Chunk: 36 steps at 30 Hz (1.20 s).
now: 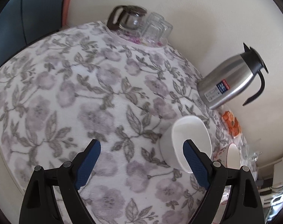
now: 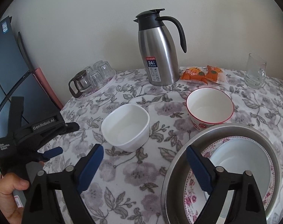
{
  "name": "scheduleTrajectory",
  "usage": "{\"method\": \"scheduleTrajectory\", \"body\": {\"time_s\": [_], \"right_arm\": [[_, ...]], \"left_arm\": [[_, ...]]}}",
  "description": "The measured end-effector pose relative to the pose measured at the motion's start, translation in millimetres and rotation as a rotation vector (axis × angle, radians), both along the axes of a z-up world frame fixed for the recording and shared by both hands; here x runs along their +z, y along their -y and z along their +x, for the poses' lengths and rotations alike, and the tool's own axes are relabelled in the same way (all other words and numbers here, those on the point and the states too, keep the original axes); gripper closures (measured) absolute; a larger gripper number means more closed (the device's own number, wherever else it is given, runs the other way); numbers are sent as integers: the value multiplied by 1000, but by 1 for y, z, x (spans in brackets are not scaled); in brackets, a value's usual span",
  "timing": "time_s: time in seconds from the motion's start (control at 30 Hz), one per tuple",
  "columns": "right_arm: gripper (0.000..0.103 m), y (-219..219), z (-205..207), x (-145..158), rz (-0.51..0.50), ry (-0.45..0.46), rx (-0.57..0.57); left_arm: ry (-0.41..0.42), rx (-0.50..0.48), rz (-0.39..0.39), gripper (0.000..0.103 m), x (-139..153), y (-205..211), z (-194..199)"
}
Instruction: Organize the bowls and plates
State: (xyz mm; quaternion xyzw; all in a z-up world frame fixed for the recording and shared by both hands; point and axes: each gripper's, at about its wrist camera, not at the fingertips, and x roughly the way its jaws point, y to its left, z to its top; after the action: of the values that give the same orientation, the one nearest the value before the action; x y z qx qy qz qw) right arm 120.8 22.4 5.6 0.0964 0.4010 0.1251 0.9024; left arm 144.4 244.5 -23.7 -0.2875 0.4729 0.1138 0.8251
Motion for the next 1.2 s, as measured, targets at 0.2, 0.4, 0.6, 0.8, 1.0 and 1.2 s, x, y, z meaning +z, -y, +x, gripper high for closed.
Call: {"method": "scheduleTrajectory", "body": {"time_s": [0.2,0.4,0.6,0.8,1.0,1.2], "right_arm": [[26,-7,24,-4,25,-49,3],[49,-16,49,-21,16,-122,-2],[58,-24,68,-37,-4,-171,7],[64,-31,81,-50,-30,-205,5],[70,-37,90,-60,-48,-228,1],[74,-40,94,-68,-51,-241,1]], "left_arm": [[-10,-35,-31,13,-4,7,13],[-20,-69,-52,13,-13,13,27],[-32,-67,-81,24,-26,15,37],[-42,-75,-93,30,-35,20,44],[-38,-93,-112,32,-39,26,48],[-32,-97,-107,33,-42,27,50]]}}
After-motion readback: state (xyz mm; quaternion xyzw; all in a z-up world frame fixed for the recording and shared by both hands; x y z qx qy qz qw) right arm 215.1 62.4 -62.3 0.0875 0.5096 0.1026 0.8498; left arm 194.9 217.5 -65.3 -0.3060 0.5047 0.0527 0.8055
